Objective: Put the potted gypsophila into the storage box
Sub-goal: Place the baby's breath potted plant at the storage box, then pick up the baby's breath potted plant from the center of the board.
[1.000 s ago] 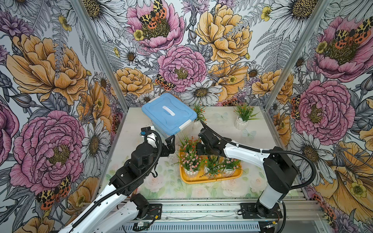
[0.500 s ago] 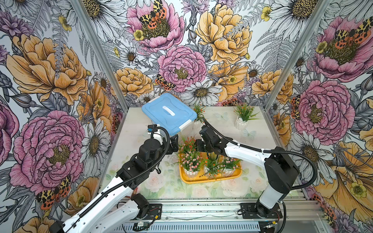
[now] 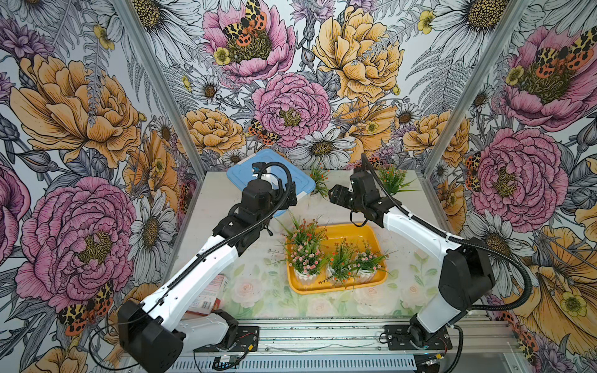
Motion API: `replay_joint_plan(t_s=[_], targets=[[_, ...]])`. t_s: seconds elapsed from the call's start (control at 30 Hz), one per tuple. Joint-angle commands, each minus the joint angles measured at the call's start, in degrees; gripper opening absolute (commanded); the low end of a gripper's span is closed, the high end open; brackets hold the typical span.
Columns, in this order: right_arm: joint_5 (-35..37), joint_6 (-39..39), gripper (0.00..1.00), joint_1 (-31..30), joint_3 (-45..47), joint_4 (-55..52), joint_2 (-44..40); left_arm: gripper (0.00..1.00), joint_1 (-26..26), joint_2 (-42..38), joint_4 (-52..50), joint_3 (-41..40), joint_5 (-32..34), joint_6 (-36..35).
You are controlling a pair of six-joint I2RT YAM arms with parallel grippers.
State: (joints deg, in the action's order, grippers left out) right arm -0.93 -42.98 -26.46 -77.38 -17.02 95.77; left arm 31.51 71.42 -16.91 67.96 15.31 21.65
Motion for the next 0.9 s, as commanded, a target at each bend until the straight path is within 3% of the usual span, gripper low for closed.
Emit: replay_joint_plan(t_s=[0.0,0.3,0.53,0.87], targets=[[-3.0,1.2,0.76,2.4,-4.7,0.9,5.7,0.99,-0.7,4.7,3.8,4.4,-2.9,-2.8],[-8.1,-0.7,0.66,9.0,-11.2,1.2,17.5,0.99,-3.0,14.5,6.0,11.9,-5.5,-3.5],[-19.2,2.2,0.71,10.6,-20.2,1.3,27.0,0.99,-4.9,21.0,5.7,18.2,-8.2,-3.6],[-23.5,1.9,0.73,10.8,-28.3,1.2,35.3,0.99,-5.4,25.0,4.5,21.7,-8.2,-3.4]])
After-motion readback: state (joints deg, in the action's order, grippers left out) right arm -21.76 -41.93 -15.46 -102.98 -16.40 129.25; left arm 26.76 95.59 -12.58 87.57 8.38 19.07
